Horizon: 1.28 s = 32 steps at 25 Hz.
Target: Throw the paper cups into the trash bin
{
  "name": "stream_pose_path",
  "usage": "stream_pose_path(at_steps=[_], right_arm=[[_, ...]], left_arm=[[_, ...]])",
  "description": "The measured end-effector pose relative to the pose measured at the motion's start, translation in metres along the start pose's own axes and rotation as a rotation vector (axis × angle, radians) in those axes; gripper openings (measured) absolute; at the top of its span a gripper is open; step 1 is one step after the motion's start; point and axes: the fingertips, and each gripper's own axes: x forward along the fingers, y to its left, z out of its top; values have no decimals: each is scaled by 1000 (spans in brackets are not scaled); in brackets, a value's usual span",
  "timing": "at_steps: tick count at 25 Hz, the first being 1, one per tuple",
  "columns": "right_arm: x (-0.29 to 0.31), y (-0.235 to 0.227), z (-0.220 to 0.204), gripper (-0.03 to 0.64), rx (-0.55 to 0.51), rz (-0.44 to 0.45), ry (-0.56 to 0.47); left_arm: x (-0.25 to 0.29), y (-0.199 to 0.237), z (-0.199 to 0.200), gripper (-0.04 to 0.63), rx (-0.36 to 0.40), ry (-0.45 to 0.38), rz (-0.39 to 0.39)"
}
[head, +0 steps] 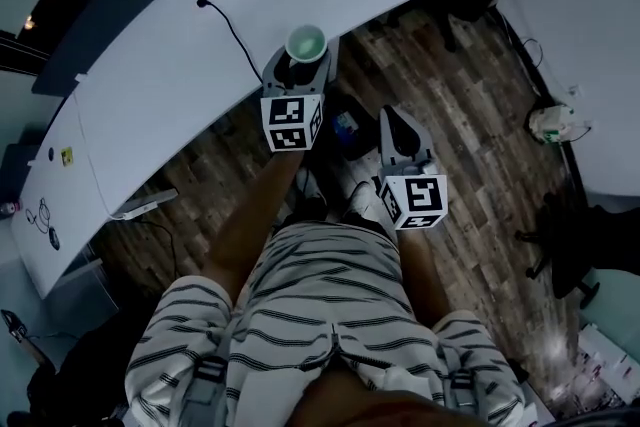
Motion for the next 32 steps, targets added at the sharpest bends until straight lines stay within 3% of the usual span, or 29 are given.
stream_pose_path(at_steps=[17, 32], right_arm=[[-18, -22, 11, 17, 9, -45, -34], [-30, -49, -12, 17, 54, -117, -1]], left_arm=[[-38, -56, 4, 290, 41, 1, -96], [-48, -99, -27, 290, 37, 74, -181]])
